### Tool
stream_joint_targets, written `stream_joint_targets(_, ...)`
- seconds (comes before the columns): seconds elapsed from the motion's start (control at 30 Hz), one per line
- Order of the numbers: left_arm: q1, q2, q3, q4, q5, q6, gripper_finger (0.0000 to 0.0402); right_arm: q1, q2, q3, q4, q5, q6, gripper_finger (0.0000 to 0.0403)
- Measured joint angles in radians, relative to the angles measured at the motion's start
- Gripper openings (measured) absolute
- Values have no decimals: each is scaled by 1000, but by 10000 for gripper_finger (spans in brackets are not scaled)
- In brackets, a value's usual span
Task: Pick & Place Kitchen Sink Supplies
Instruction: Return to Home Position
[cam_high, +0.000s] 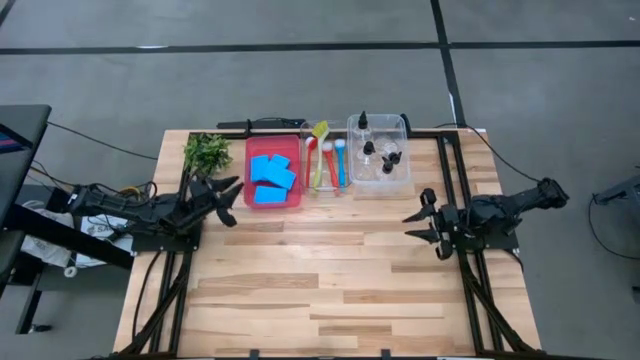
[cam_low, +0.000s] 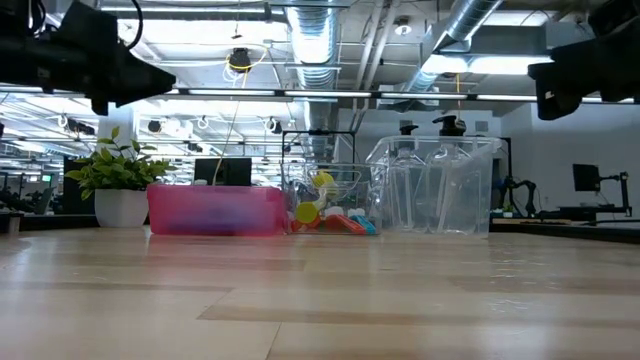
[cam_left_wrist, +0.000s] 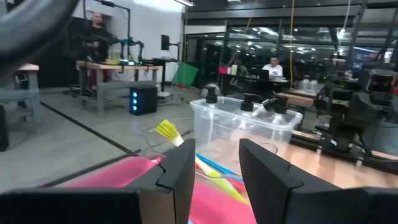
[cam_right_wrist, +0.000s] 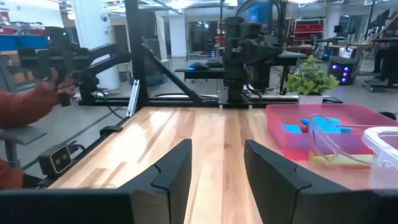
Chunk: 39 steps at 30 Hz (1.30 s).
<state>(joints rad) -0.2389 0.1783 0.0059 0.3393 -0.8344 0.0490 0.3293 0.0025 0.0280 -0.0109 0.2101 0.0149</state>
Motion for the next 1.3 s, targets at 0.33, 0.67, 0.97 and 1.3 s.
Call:
stream_joint_targets(0.33, 9, 0, 0, -1, 109, -1, 126, -24, 0, 0, -10, -78, -14, 138)
stream_joint_targets(0.67, 9, 0, 0, 0, 109, -1, 126, -24, 0, 0, -10, -78, -14, 143)
stream_joint_targets(0.97, 9, 0, 0, 2, 109, 20, 126, -23, 0, 0, -11, -79, -14, 139)
stream_joint_targets(1.3, 9, 0, 0, 2, 109, 21, 126, -23, 0, 0, -11, -79, -14, 138)
